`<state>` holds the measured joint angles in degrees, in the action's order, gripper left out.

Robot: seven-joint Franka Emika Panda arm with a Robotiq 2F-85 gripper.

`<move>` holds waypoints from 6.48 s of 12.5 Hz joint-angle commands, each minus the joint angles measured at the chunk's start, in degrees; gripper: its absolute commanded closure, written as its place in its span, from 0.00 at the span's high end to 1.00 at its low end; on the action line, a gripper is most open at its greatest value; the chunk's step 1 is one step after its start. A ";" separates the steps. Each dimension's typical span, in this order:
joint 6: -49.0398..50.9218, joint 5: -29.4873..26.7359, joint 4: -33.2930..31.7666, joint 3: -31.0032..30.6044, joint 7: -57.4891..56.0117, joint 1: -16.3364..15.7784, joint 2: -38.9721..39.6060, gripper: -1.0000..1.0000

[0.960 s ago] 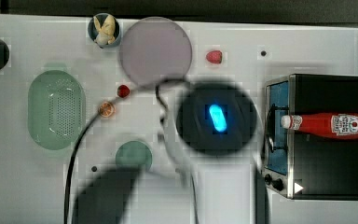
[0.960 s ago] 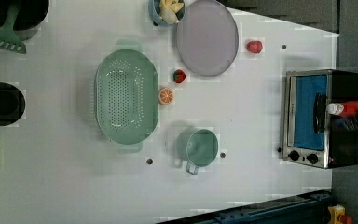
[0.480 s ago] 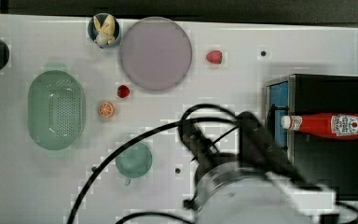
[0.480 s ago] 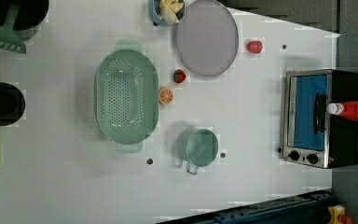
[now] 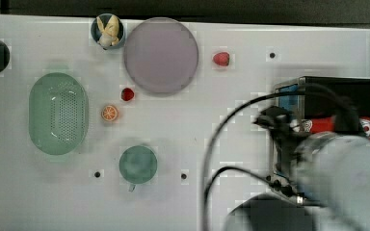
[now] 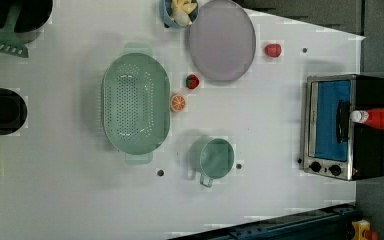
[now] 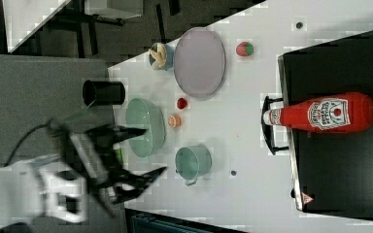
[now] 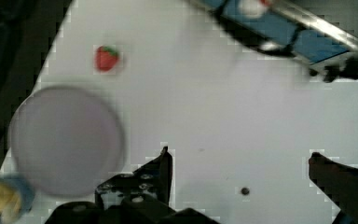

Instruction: Pick Ketchup from oven and place it on table.

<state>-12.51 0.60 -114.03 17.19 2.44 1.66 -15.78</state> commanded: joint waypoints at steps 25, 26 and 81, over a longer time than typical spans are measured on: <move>-21.53 -12.92 13.30 18.50 -2.10 7.55 41.57 0.96; -21.56 -13.01 13.07 18.39 -2.10 7.55 41.60 0.84; -2.45 -4.54 11.33 -0.92 9.71 -16.00 17.51 1.00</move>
<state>-17.16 -4.80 -105.86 17.26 9.89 -15.09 0.99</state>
